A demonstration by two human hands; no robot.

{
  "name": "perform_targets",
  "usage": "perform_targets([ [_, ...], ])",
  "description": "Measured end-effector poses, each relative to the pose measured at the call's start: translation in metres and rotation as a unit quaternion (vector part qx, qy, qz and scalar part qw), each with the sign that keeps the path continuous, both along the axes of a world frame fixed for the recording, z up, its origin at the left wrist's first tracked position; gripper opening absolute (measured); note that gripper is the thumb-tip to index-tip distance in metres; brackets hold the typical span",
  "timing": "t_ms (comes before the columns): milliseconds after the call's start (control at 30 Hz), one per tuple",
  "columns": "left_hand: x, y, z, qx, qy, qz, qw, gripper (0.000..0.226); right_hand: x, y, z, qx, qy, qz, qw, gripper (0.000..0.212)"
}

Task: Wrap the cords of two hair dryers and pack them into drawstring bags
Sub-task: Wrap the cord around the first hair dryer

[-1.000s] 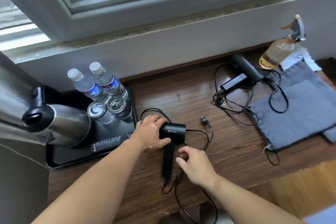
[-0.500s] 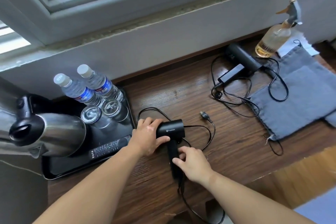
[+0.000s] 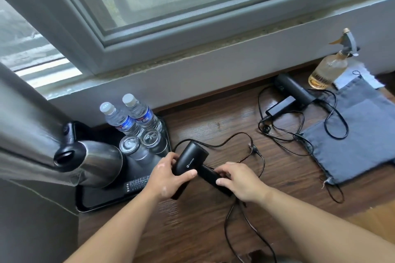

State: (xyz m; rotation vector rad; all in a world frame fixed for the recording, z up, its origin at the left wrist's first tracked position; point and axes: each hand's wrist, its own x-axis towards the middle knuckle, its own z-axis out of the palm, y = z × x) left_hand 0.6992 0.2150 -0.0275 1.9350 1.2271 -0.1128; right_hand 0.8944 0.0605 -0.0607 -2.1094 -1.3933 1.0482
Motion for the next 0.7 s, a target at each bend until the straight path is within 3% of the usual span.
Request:
perform_targets([
  [200,-0.016,-0.026,0.0,-0.079,-0.094,0.095,0.988,0.07,0.016,-0.006,0.009,0.043,0.001,0.028,0.999,0.029],
  [333,-0.018,-0.044,0.001,-0.126,-0.147,0.121,0.974,0.059,0.023,-0.012,0.007,0.034,0.008,0.036,0.999,0.029],
  [500,-0.018,-0.056,-0.007,-0.167,-0.2,0.201,0.944,0.062,0.029,-0.02,0.006,0.008,-0.001,0.066,0.998,0.041],
  [700,-0.011,-0.065,-0.008,-0.179,-0.237,0.266,0.917,0.053,0.027,-0.016,0.001,0.018,0.008,0.037,0.999,0.035],
])
